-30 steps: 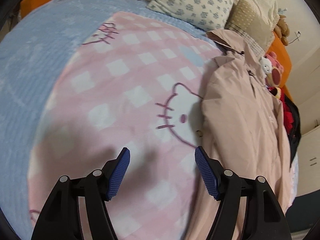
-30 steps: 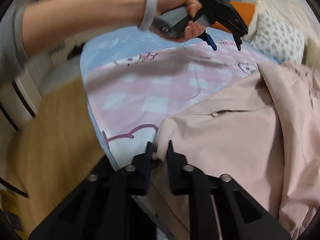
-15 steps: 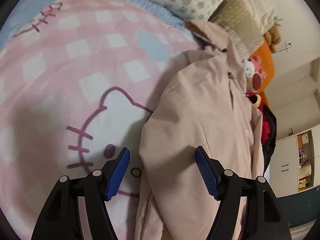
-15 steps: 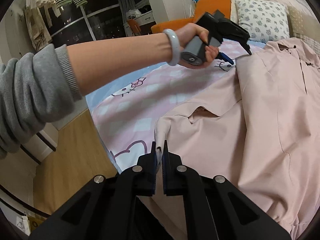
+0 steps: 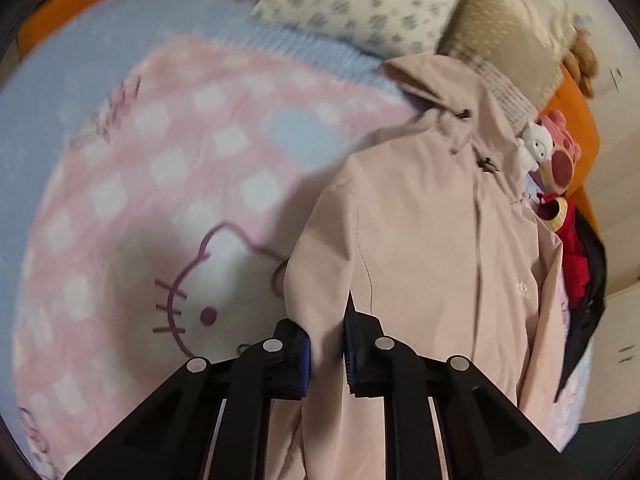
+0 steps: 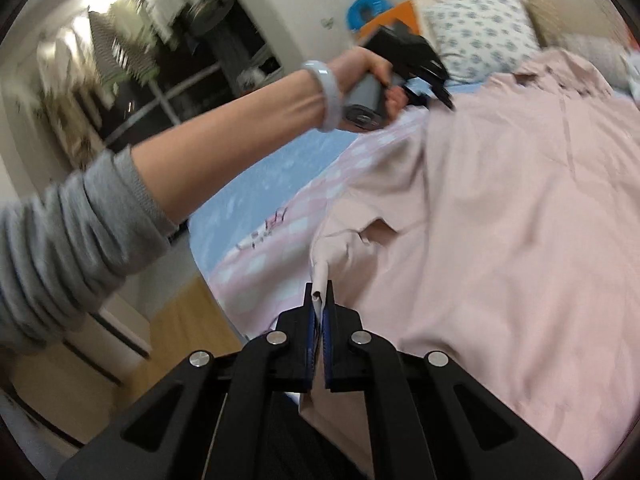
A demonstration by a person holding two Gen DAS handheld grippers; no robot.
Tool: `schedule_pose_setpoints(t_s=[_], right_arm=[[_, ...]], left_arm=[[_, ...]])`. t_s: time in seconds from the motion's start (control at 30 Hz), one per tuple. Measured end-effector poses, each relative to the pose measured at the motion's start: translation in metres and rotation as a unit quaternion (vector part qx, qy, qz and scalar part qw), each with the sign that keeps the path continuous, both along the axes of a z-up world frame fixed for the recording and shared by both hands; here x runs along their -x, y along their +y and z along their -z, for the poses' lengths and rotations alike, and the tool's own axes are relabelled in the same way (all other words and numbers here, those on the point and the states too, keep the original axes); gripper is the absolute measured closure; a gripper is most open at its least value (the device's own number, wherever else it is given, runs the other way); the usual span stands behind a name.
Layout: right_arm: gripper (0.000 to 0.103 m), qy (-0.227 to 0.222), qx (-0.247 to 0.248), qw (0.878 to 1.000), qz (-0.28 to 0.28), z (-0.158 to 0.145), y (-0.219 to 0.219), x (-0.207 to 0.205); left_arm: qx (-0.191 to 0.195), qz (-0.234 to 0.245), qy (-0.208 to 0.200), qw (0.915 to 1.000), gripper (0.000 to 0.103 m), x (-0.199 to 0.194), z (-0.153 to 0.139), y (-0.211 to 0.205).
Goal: Fold large clothes
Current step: 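Grasp the side edge with the right tool and fold it over the body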
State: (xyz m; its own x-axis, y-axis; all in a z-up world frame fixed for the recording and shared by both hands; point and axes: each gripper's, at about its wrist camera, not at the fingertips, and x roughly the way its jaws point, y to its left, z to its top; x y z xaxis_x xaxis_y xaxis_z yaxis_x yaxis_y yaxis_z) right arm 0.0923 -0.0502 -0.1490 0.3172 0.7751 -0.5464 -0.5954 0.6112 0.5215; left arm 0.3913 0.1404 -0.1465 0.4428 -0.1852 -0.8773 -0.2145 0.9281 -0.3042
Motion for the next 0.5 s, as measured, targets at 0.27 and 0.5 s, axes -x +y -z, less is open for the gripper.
schedule_pose_setpoints(t_s=[0.27, 0.5], right_arm=[[0.099, 0.052, -0.051, 0.994, 0.088, -0.001, -0.096, 0.014], [0.099, 0.087, -0.055, 0.985, 0.140, 0.019, -0.140, 0.026]], left_arm=[[-0.081, 0.067, -0.037, 0.9938, 0.086, -0.014, -0.051, -0.126], [-0.096, 0.112, -0.025, 0.9887, 0.086, -0.026, -0.031, -0.212]])
